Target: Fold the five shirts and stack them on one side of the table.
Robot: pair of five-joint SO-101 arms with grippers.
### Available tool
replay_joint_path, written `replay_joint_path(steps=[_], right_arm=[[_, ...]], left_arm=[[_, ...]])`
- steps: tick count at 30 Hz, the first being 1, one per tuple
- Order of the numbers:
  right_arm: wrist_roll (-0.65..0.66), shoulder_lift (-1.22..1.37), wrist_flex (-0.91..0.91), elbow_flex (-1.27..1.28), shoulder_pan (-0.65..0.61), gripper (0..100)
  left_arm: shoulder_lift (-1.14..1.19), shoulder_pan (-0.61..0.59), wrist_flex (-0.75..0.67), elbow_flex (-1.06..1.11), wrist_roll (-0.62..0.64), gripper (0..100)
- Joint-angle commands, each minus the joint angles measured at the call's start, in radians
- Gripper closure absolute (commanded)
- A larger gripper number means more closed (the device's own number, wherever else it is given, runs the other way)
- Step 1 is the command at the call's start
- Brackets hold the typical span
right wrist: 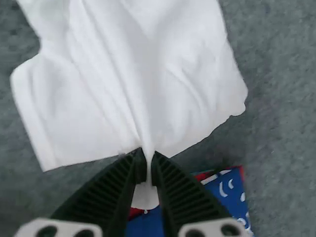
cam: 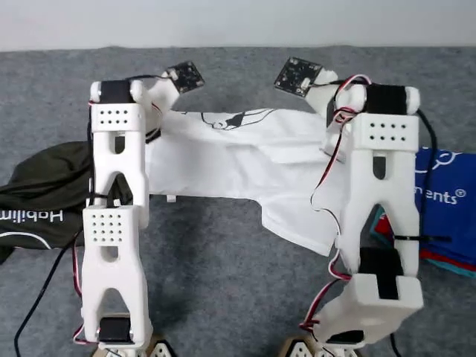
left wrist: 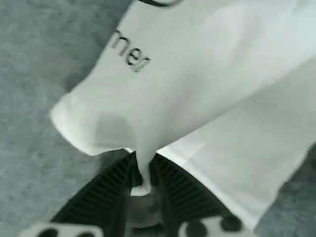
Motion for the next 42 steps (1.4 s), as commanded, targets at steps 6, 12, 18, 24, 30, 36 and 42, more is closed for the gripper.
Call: replay_joint_path(steps=[6, 12, 18, 24, 30, 36, 42], right_arm=[[-0.017, -0.076, 0.145, -0.054, 0.047, 97.5], [-0.028, -0.085, 0.145, 0.107, 0.030, 97.2], [-0.029, -0.085, 0.145, 0.176, 0.025, 97.2], [-0.029, -0.090, 0.148, 0.186, 0.025, 97.1], [-0.055, -0.168, 0.148, 0.187, 0.045, 77.2], [-0.207, -0.211, 0.139, 0.183, 0.051, 67.5], [-0.322, -0.174, 0.105, 0.187, 0.050, 79.6]], left_arm=[[-0.249, 0.044, 0.017, 0.395, -0.064, 98], [-0.249, -0.005, 0.018, 0.412, -0.063, 98], [-0.255, -0.012, 0.020, 0.432, -0.063, 98], [-0.302, -0.023, 0.021, 0.463, -0.061, 88], [-0.502, -0.032, 0.021, 0.598, -0.060, 79], [-0.620, -0.025, 0.005, 0.648, -0.015, 79], [-0.543, 0.038, -0.080, 0.679, 0.146, 89]])
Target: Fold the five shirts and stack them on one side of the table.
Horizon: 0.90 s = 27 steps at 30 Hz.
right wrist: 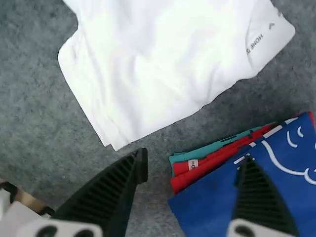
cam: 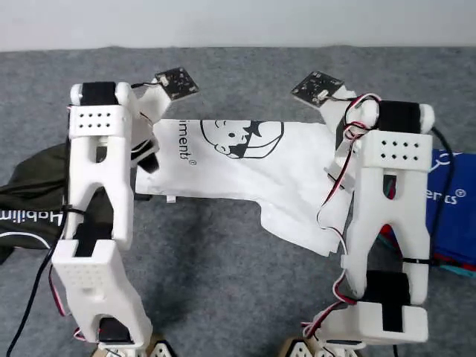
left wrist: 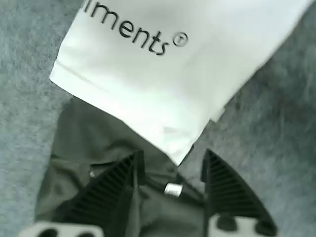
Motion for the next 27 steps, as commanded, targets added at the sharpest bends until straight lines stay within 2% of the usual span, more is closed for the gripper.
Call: replay_joint_path(steps=[1, 4, 6, 12, 18, 24, 27], right_arm=[[-0.094, -0.010, 0.008, -0.008, 0.015, 82.4], [-0.152, -0.004, 0.013, -0.005, 0.015, 90.9], [-0.172, -0.007, 0.027, -0.005, 0.015, 95.0], [-0.175, -0.007, 0.042, -0.003, 0.031, 97.6], [-0.175, -0.005, 0.042, -0.003, 0.039, 97.6], [-0.175, -0.007, 0.042, -0.003, 0.033, 97.5], [-0.175, -0.019, 0.042, -0.008, 0.041, 97.6]], left_arm=[[0.034, 0.058, -0.029, 0.002, 0.064, 91], [0.138, 0.075, -0.041, -0.010, 0.095, 99], [0.206, 0.066, -0.052, -0.016, 0.109, 98], [0.334, -0.023, -0.006, -0.015, 0.107, 98], [0.285, -0.072, 0.058, -0.015, 0.083, 98], [0.173, -0.023, 0.055, -0.015, 0.087, 98], [0.106, 0.011, 0.054, -0.016, 0.152, 98]])
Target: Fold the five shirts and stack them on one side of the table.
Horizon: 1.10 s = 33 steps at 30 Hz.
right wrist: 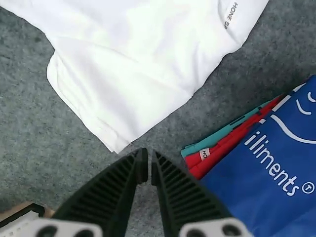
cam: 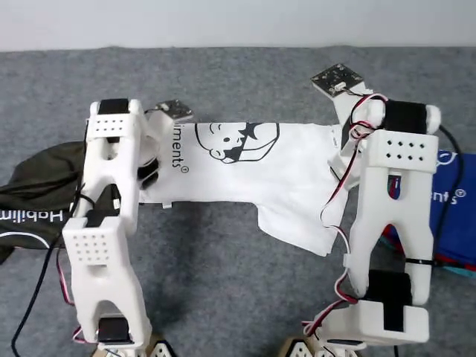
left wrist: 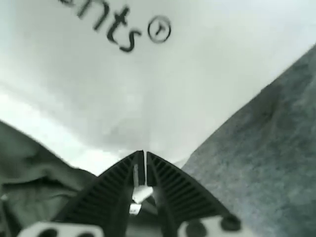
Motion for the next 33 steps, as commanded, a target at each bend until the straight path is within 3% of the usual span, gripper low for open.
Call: replay_joint_path(steps=[1, 9, 15, 23, 29, 33], right_arm=[[-0.008, -0.042, 0.041, -0.009, 0.010, 97.6], [-0.011, -0.303, 0.041, -0.003, 0.051, 97.7], [-0.107, -0.401, 0.041, 0.029, 0.257, 97.7], [-0.121, -0.553, 0.039, 0.222, 0.509, 97.7], [-0.118, -0.719, 0.038, 0.411, 0.598, 97.7], [-0.089, -0.822, 0.036, 0.516, 0.619, 97.7]], left_arm=[[-0.149, 0.044, 0.014, -0.021, 0.069, 98], [-0.324, 0.201, 0.014, -0.015, 0.195, 98], [-0.310, 0.361, -0.002, -0.019, 0.247, 98], [-0.242, 0.609, -0.029, -0.018, 0.290, 98], [-0.157, 0.778, -0.035, -0.021, 0.253, 81], [-0.109, 0.838, -0.098, -0.021, 0.249, 79]])
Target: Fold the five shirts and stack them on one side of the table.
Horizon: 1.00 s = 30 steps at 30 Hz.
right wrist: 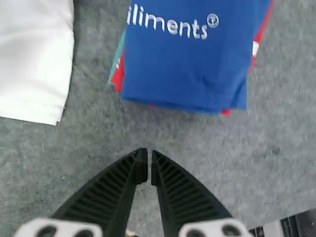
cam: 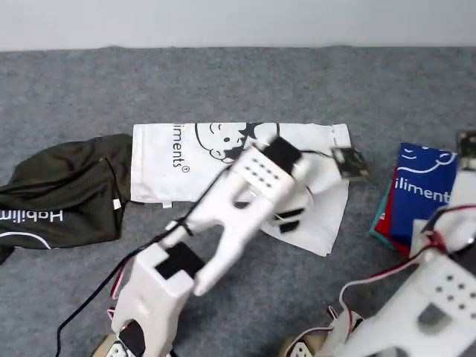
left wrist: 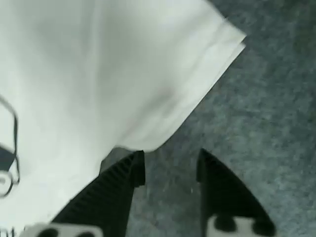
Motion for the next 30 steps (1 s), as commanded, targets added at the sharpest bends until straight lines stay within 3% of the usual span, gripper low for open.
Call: replay_joint_path(steps=[1, 14, 22, 30], right_arm=[[0.043, -0.104, 0.036, 0.055, 0.028, 97.7], [0.144, -0.282, 0.035, 0.215, 0.150, 97.6], [0.143, -0.288, 0.035, 0.215, 0.160, 97.6], [0.143, -0.288, 0.035, 0.212, 0.160, 97.6]], left_arm=[[0.018, 0.051, -0.052, -0.021, -0.012, 79], [0.163, 0.077, -0.207, -0.021, -0.008, 77], [0.258, 0.075, -0.193, -0.073, -0.005, 78], [0.341, 0.083, -0.152, -0.183, -0.006, 96]])
